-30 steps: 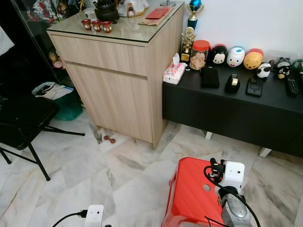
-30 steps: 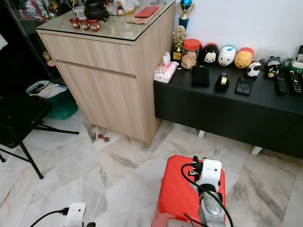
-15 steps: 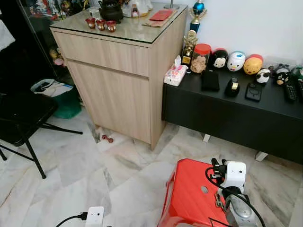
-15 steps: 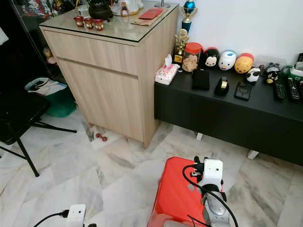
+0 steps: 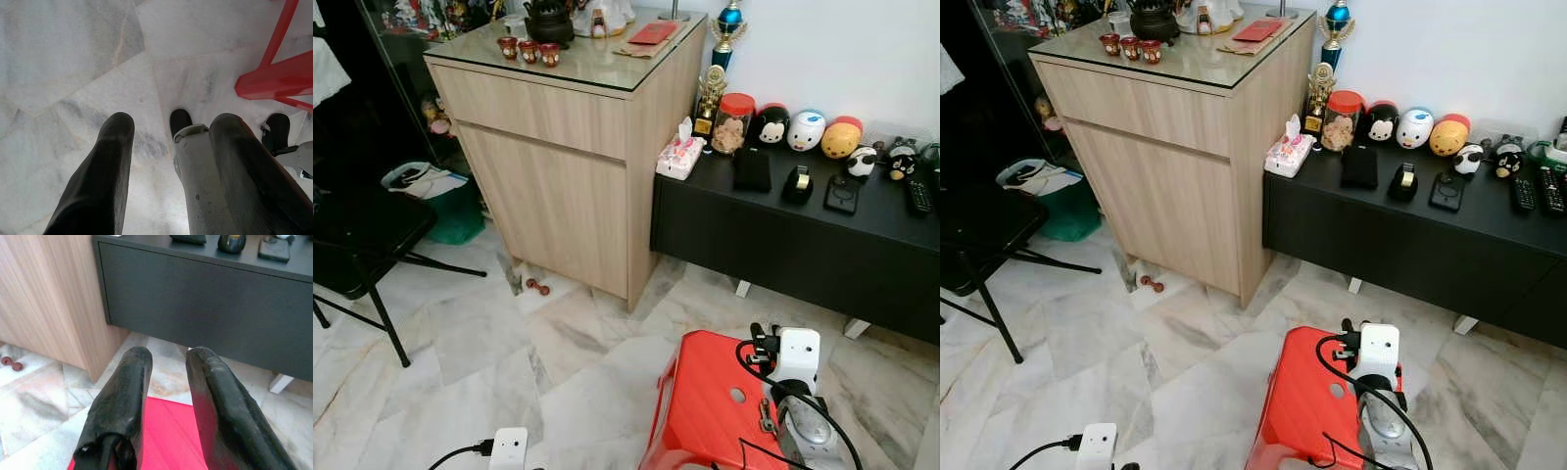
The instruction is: Hang keys on a hook
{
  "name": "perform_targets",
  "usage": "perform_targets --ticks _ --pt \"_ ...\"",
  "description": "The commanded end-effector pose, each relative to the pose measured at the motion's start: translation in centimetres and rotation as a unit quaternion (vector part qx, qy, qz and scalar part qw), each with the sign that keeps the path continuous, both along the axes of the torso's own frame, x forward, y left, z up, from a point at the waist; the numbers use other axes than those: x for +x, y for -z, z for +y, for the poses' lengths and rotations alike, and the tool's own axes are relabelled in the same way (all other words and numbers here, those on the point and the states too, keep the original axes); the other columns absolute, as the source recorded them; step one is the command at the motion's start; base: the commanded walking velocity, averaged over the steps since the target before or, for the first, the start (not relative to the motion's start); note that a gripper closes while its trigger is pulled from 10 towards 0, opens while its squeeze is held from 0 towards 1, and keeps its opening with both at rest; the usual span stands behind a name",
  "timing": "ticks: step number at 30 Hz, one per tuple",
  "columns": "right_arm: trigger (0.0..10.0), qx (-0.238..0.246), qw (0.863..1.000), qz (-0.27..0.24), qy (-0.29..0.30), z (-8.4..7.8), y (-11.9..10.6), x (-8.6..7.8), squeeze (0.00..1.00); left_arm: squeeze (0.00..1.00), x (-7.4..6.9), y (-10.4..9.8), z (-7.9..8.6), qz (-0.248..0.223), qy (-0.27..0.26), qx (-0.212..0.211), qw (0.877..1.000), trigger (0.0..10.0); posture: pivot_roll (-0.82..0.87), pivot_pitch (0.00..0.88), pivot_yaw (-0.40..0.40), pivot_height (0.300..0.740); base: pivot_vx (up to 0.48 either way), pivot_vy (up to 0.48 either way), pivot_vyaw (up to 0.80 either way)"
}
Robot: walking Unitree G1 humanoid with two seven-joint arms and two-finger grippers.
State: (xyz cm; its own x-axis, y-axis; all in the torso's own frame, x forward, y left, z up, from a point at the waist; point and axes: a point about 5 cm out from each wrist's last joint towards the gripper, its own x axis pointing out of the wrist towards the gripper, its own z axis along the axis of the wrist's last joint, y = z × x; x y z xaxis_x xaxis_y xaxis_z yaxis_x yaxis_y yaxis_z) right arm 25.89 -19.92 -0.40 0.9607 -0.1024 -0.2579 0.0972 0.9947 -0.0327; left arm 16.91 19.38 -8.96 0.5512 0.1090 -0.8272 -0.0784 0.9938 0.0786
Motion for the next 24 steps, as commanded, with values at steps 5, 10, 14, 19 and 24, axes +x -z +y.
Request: perform_targets --ticks 5,10,14,19,24 --pt "10.0 -0.008 1.0 0.011 0.003 -0.4 0.1 0.0 0.0 0.0 -0.3 0.1 0.2 0.006 -0.003 0.003 1.0 10.0 -0.1 0.003 -0.007 0.701 0.0 0.0 0.0" --pt "10.0 -0.008 1.0 0.011 0.0 -0.2 0.0 0.2 0.0 0.0 -0.3 0.1 0.2 0.006 -0.004 0.003 1.0 10.0 -0.1 0.002 -0.011 0.666 0.0 0.0 0.0" --pt "10.0 -0.005 1.0 0.013 -0.003 0.0 0.0 0.3 0.0 0.0 -0.3 0.1 0.1 0.005 -0.005 0.003 1.0 10.0 -0.09 0.011 -0.014 0.641 0.0 0.0 0.0" --pt "10.0 -0.001 1.0 0.002 -0.008 0.3 -0.2 0.4 0.0 0.0 -0.3 0.1 0.2 0.005 -0.005 0.003 1.0 10.0 -0.09 0.008 -0.013 0.612 0.0 0.0 0.0" --pt "10.0 0.005 1.0 0.002 -0.011 0.7 -0.2 0.6 0.0 0.0 -0.3 0.1 0.3 0.005 -0.006 0.007 1.0 10.0 -0.05 0.0 -0.018 0.612 0.0 0.0 0.0"
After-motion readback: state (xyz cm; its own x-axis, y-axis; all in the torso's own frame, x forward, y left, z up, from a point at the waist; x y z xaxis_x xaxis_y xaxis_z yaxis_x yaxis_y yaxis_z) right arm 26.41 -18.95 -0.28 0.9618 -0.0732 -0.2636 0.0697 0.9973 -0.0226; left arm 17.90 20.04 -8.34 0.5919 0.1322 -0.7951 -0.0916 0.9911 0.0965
